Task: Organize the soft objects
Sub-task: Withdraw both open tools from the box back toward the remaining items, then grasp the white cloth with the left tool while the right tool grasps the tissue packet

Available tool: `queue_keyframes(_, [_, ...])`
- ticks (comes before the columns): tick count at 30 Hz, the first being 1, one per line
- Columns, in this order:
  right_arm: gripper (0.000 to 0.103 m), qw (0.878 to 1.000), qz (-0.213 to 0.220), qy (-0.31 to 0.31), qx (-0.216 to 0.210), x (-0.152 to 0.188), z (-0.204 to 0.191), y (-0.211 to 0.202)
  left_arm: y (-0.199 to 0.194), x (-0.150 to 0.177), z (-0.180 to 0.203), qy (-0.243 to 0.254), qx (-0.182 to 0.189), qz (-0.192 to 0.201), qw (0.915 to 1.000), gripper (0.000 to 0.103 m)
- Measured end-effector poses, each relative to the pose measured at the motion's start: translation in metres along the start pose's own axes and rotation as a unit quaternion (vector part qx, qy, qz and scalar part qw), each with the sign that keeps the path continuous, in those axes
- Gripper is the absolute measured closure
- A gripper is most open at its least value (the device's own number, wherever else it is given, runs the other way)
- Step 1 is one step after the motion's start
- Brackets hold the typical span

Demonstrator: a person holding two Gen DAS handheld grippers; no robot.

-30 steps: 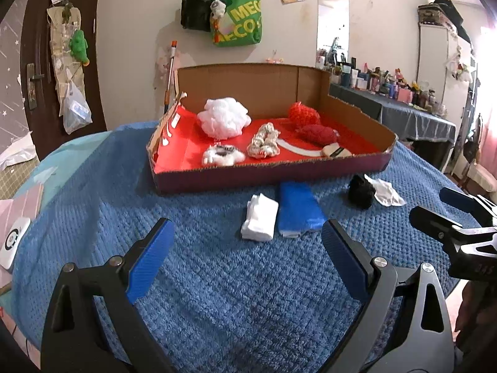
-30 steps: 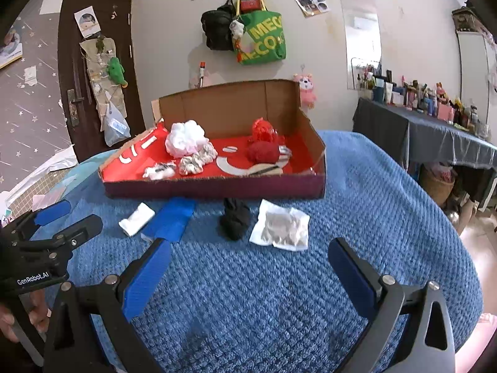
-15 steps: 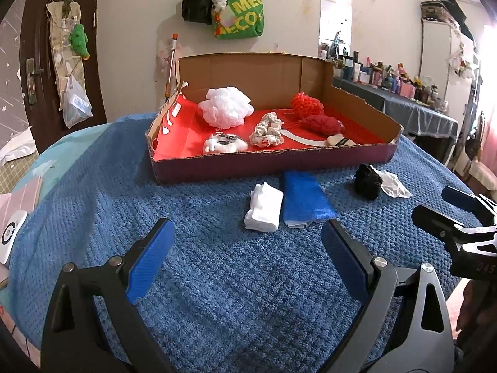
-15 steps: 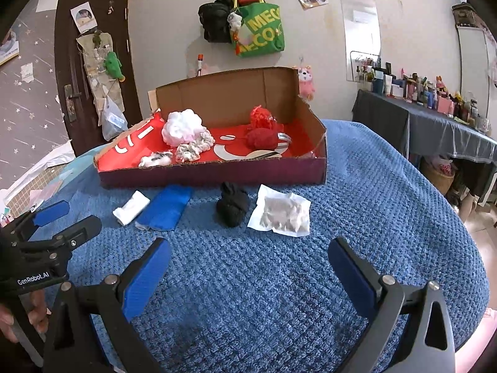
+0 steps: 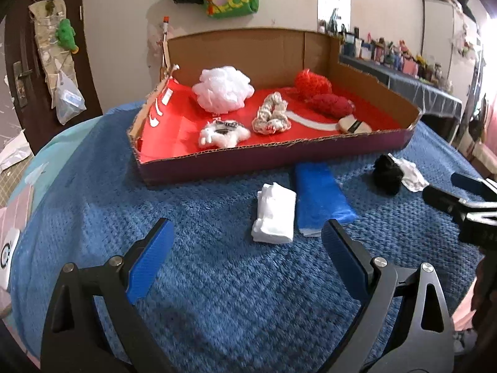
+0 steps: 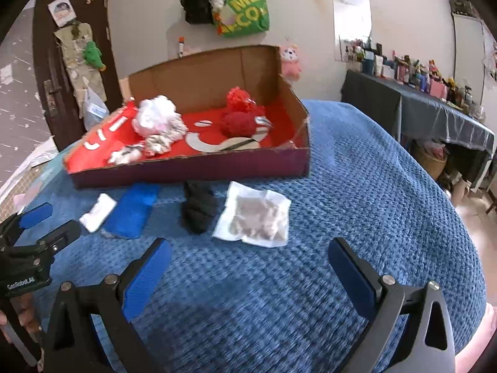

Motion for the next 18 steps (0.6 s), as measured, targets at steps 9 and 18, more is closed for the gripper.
queue_keyframes(9, [0.000, 0.998, -0.049, 0.013, 0.024, -0.021, 0.015, 0.023, 0.022, -0.015, -0.002, 0.025, -0.007, -0.044, 0.9987, 0.006])
queue_keyframes(18, [0.000, 0.995, -0.092, 0.008, 0.027, -0.032, 0.016, 0.046, 0.038, -0.022, -0.006, 0.045, -0.010, -0.068, 0.9966, 0.010])
Point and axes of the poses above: each gripper's, at about its wrist camera, not at the fingertips, and y roughly the way its jaws point, z to its right, x to its underside, the point moved 5 cm from there along y, roughly the way its jaws point, and after that the axes turned 13 degrees about -z, right-handed, at the moved point
